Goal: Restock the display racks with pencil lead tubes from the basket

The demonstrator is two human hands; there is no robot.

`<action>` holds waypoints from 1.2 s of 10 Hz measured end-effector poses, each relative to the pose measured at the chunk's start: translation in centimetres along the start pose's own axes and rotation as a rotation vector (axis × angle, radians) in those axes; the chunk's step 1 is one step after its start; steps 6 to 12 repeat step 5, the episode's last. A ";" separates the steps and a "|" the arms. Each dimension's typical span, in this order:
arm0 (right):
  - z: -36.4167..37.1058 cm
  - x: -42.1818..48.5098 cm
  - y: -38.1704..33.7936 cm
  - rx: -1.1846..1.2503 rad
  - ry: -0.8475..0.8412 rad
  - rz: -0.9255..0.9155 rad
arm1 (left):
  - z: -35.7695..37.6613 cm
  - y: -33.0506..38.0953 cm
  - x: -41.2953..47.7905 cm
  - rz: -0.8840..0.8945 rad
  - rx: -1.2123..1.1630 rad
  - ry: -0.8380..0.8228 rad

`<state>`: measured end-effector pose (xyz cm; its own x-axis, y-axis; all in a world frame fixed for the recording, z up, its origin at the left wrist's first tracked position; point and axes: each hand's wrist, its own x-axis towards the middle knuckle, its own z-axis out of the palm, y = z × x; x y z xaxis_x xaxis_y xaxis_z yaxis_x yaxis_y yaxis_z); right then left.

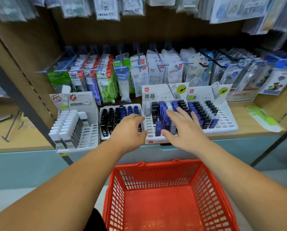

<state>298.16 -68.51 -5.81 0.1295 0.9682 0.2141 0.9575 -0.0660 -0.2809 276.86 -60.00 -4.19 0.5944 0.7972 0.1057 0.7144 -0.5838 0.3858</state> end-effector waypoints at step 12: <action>-1.3 0.5 -0.5 0.178 0.088 0.084 | -1.8 -1.8 -0.8 -0.070 -0.145 0.050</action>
